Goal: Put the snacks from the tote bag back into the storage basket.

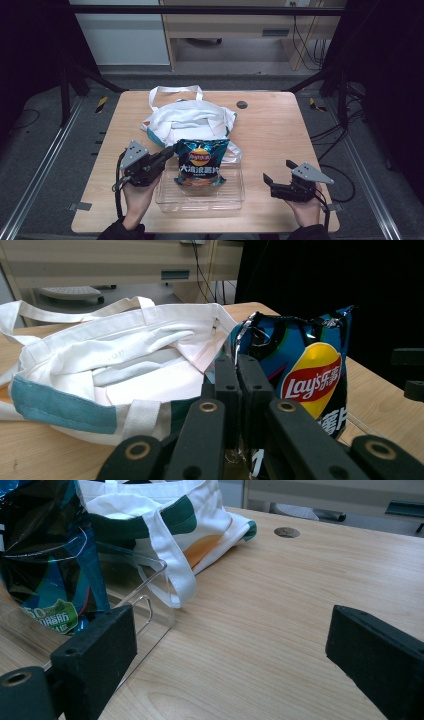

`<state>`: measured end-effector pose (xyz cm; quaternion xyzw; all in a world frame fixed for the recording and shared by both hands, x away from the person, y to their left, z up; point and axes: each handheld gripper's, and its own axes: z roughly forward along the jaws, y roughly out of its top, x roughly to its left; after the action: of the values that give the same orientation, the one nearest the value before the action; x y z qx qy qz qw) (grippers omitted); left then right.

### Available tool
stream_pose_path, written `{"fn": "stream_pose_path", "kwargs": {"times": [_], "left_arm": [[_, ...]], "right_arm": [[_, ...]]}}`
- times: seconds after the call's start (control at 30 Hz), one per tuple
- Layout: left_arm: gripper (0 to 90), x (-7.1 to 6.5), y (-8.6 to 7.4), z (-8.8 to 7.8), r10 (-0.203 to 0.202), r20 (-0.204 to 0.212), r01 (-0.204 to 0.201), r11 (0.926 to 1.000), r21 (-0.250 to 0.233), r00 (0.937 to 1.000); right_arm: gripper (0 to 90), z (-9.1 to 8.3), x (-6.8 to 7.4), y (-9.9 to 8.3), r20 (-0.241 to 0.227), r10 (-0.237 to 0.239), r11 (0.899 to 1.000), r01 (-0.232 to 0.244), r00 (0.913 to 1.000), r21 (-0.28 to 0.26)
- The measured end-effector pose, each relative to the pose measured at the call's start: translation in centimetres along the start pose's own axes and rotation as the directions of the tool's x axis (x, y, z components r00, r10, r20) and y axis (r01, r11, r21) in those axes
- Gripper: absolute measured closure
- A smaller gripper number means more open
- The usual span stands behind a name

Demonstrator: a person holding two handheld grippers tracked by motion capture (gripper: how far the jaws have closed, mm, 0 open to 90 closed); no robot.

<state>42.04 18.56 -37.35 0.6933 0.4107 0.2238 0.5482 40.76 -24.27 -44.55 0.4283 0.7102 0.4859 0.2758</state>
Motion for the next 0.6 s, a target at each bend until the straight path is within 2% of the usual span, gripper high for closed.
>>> {"fn": "stream_pose_path", "kwargs": {"times": [0.13, 0.4, 0.5, 0.6], "left_arm": [[90.0, -0.6, 0.0, -0.2, 0.011, -0.025, -0.011, 0.9999, -0.002, 0.9996], [90.0, -2.3, -0.3, -1.9, -0.054, -0.032, 0.055, 0.9983, 0.019, 0.998], [90.0, -2.3, -0.4, -2.0, -0.064, -0.032, 0.065, 0.9976, 0.024, 0.9974], [90.0, -1.6, -0.6, -1.6, -0.074, -0.027, 0.075, 0.997, 0.022, 0.9969]], "right_arm": [[6.4, 0.0, 0.0, 0.0, 0.0, 0.002, 1.0, -0.002, 1.0, 0.001], [6.4, -0.1, 0.0, 0.0, 0.001, 0.002, 1.0, -0.002, 1.0, -0.001], [6.4, -0.1, 0.0, 0.0, 0.001, 0.002, 1.0, -0.002, 1.0, -0.001], [6.4, 0.0, 0.0, 0.0, 0.001, 0.001, 1.0, -0.001, 1.0, 0.0]]}}
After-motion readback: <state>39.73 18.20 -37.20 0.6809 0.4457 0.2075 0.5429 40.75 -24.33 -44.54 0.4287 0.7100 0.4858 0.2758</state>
